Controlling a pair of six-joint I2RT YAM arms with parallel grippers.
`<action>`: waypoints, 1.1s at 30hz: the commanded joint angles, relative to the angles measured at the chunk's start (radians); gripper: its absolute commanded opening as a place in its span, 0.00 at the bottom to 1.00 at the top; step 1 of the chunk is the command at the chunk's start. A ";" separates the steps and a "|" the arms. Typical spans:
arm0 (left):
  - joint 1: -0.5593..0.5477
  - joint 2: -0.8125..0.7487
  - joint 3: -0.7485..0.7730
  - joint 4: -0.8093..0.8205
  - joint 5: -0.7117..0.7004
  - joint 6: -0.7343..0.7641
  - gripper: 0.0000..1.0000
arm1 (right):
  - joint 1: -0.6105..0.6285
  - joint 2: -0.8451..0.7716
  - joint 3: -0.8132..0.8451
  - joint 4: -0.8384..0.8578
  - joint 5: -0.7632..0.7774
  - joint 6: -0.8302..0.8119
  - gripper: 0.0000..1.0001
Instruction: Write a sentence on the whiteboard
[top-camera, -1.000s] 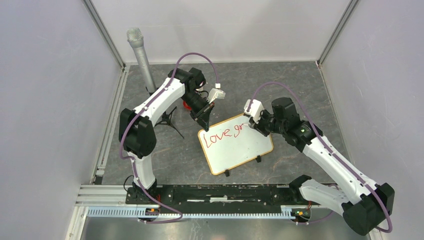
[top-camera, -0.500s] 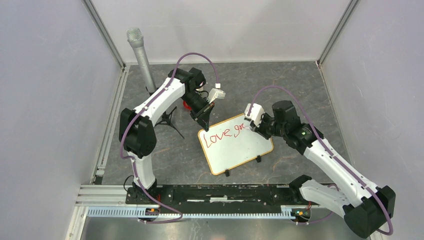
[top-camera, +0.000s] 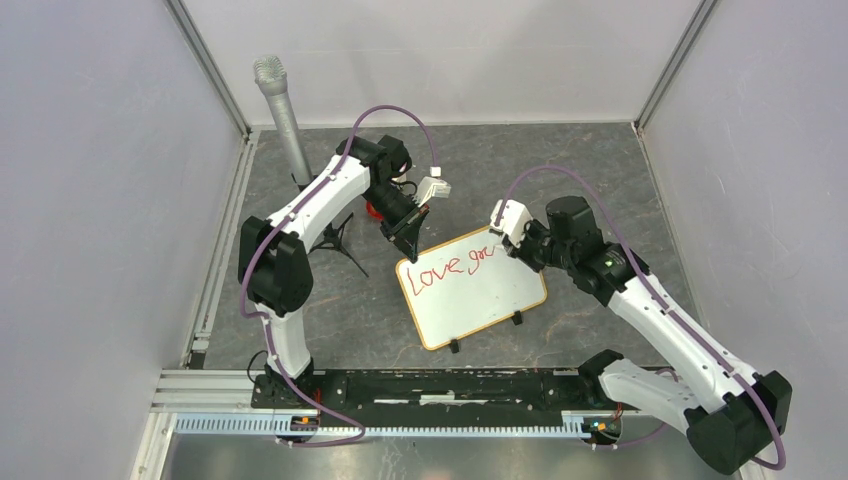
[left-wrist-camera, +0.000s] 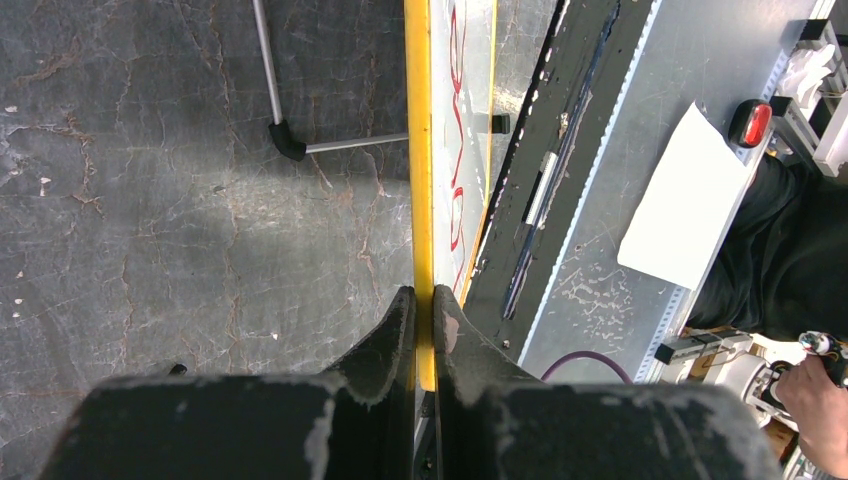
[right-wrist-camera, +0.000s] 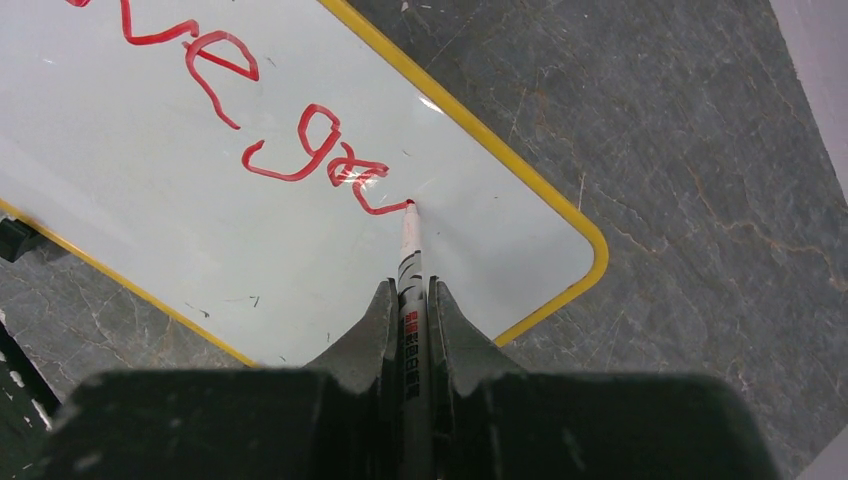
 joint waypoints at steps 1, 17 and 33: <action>-0.009 0.006 0.021 -0.028 0.035 0.052 0.03 | -0.005 0.011 0.048 0.040 0.004 0.009 0.00; -0.010 0.001 0.015 -0.028 0.032 0.054 0.03 | -0.005 0.029 0.042 0.047 -0.093 0.039 0.00; -0.010 0.001 0.023 -0.032 0.030 0.051 0.02 | -0.038 -0.025 0.065 -0.010 -0.062 -0.001 0.00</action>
